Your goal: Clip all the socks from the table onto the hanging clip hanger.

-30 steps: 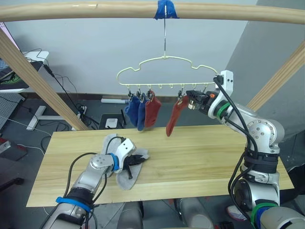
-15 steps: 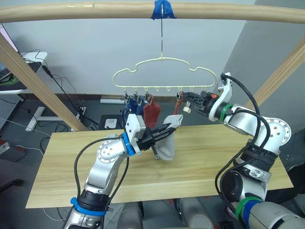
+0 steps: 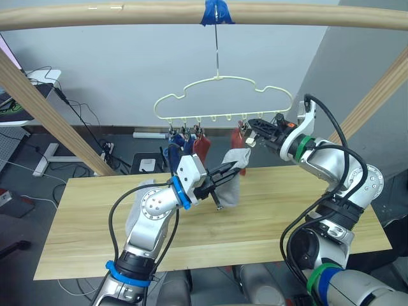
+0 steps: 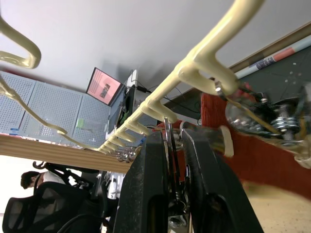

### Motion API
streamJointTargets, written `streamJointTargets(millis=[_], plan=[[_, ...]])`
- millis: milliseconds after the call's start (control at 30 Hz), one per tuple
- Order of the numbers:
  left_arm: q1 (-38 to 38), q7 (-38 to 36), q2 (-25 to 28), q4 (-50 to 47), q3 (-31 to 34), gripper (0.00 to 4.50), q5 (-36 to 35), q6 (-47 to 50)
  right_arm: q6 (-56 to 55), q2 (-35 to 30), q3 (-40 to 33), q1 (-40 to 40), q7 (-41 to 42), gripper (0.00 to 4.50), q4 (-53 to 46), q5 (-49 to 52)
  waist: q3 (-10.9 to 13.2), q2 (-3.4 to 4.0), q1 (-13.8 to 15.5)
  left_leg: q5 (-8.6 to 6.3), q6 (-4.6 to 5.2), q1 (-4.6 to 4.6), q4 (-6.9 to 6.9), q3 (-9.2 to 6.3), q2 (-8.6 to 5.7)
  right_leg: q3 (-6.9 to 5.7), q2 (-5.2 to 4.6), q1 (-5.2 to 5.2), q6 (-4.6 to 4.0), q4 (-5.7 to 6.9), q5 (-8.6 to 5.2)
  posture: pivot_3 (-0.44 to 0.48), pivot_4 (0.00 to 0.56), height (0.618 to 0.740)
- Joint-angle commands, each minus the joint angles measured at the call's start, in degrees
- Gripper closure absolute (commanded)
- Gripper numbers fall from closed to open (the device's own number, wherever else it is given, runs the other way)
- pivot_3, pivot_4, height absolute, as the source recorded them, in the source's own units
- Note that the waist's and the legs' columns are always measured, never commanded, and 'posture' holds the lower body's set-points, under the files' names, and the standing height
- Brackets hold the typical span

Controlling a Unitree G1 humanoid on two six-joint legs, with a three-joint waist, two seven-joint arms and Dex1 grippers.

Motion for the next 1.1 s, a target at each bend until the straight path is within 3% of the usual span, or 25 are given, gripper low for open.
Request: streamJointTargets(millis=[33,400,967,1100], plan=[[-0.8,0.4,0.0,-0.5,0.1,4.48,-0.2,-1.9,-4.9,-3.1,4.8,1.6,-2.5,4.32,-0.4,7.1,0.0,0.00,-0.1,0.00,0.00,0.00,0.00,0.00,0.00,0.00,0.00,0.00,0.00,0.00,0.00,-0.189,0.216,0.740],[-1.2,1.0,-0.2,0.2,-0.1,4.48,-0.2,-2.1,-16.6,-11.9,16.9,5.6,-3.7,4.32,-1.4,16.8,0.0,0.02,-0.1,0.00,0.00,0.00,-0.01,0.00,0.00,0.01,0.00,0.00,0.00,-0.04,-0.01,-0.187,0.217,0.740],[-2.8,1.4,-0.8,0.6,-0.2,4.48,-0.7,-2.6,-23.6,-17.2,26.6,7.4,-0.2,4.32,-3.9,19.4,0.0,0.02,0.1,0.00,0.00,-0.01,-0.03,0.00,0.00,0.02,0.00,0.00,0.00,-0.07,-0.01,-0.173,0.213,0.740],[-2.8,1.4,-0.7,0.4,-0.1,4.50,-0.8,-2.6,-23.7,-18.6,27.7,7.5,0.9,3.06,-3.8,18.1,0.0,0.02,0.2,0.00,0.00,-0.01,-0.03,0.00,0.00,0.02,0.00,0.00,0.00,-0.07,-0.01,-0.173,0.213,0.740]])
